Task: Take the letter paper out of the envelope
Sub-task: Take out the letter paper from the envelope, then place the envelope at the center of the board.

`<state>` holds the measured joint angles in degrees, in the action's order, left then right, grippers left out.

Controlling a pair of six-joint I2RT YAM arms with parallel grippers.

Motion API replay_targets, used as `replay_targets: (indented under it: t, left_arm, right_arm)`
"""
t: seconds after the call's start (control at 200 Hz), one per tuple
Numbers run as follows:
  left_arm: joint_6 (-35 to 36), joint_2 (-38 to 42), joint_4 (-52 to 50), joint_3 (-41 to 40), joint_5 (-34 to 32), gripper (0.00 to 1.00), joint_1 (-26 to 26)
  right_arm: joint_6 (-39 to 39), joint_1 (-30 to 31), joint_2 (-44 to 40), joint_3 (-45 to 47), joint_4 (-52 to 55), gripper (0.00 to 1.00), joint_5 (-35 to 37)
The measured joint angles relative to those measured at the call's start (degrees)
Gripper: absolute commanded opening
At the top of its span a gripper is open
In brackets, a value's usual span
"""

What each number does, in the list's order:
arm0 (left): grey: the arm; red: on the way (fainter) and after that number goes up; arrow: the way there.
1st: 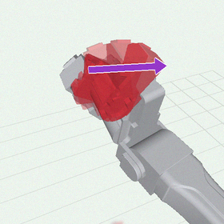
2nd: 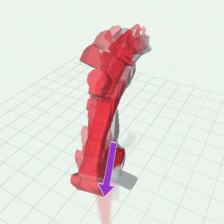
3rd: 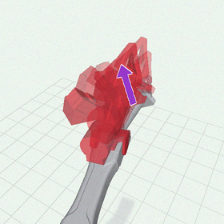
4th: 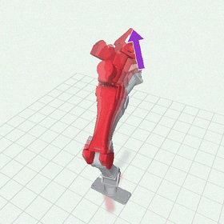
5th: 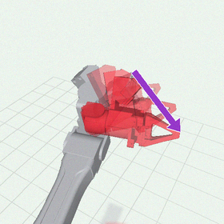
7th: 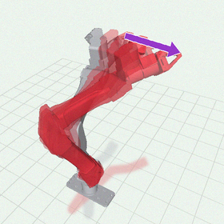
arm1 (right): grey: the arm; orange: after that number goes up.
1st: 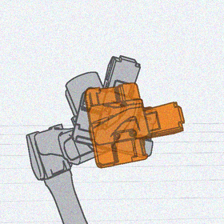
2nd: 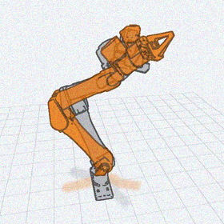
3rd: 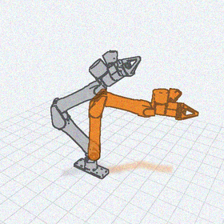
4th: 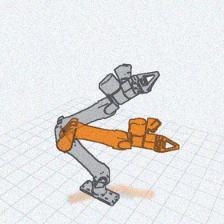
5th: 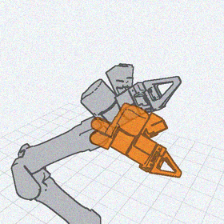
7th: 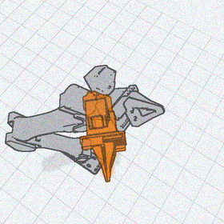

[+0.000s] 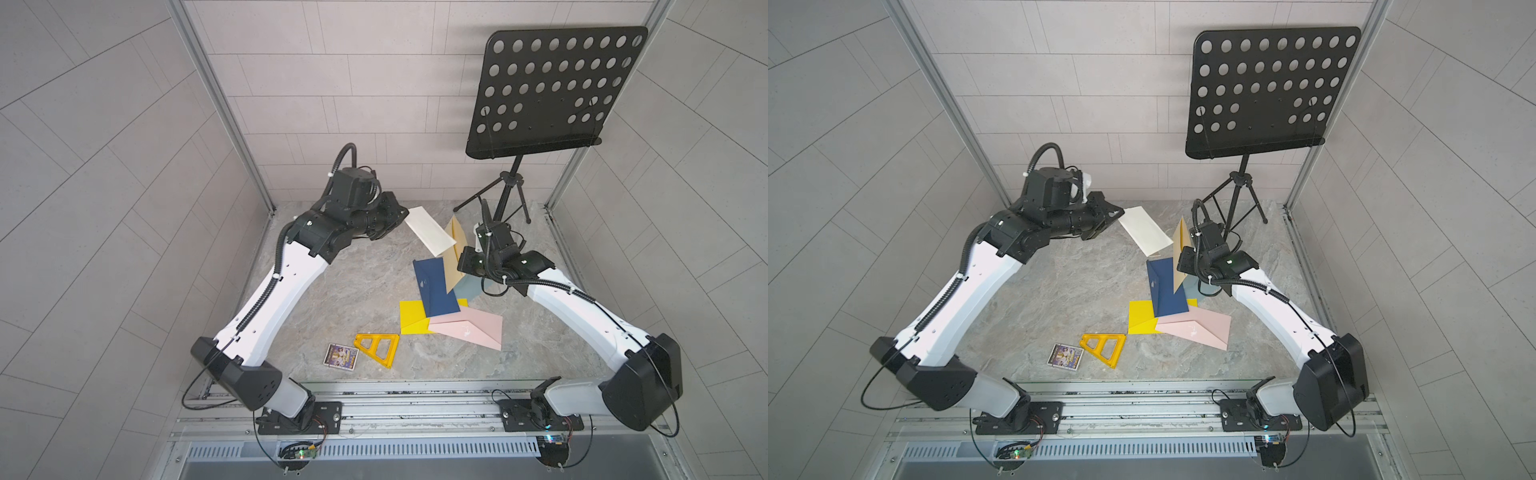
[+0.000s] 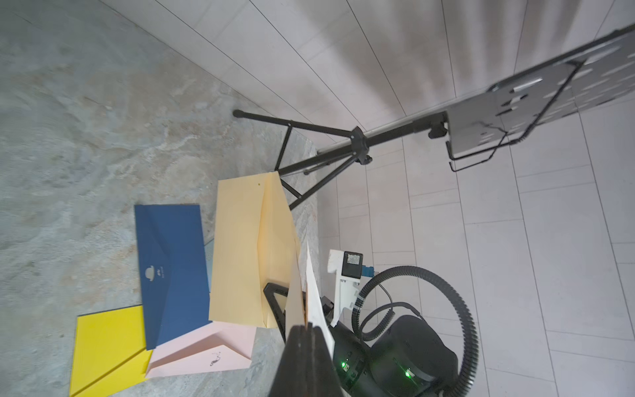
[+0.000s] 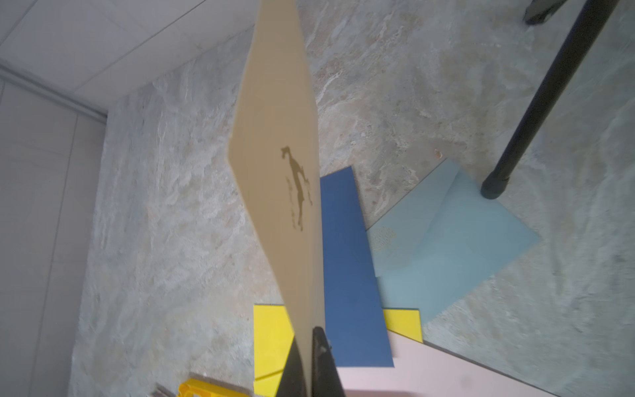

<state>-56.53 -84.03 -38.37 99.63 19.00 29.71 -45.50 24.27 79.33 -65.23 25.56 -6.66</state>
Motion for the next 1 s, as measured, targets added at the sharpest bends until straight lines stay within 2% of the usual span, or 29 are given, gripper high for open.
replay_targets:
  t: [0.18, 0.28, 0.525, 0.83, 0.981, 1.001]
  left_arm:
    - [2.08, 6.25, 0.17, -15.41, -2.60, 0.00, -1.36]
    - [3.32, 8.57, -1.68, -20.00, -4.04, 0.00, -1.36]
    - [5.92, 13.81, -3.74, -20.68, -6.45, 0.00, -1.62]
    - [7.15, 14.69, -5.22, -21.20, -6.86, 0.00, -2.49]
    - [7.39, 14.64, -5.27, -21.24, -6.86, 0.00, -3.02]
    - [7.41, 14.64, -5.27, -21.24, -6.86, 0.00, -3.10]
  right_arm:
    - [-8.35, -1.60, 10.82, -0.09, -12.79, 0.00, -0.28]
    - [-12.81, -2.75, 16.33, -1.14, -19.82, 0.00, -0.35]
    - [-20.48, -6.14, 28.13, -7.04, -29.49, 0.00, 0.55]
    - [-24.04, -6.67, 36.13, -16.70, -29.09, 0.00, 2.01]
    - [-24.22, -6.82, 40.17, -21.05, -27.21, 0.00, -0.11]
    - [-24.15, -6.84, 40.89, -21.81, -26.88, 0.03, -0.46]
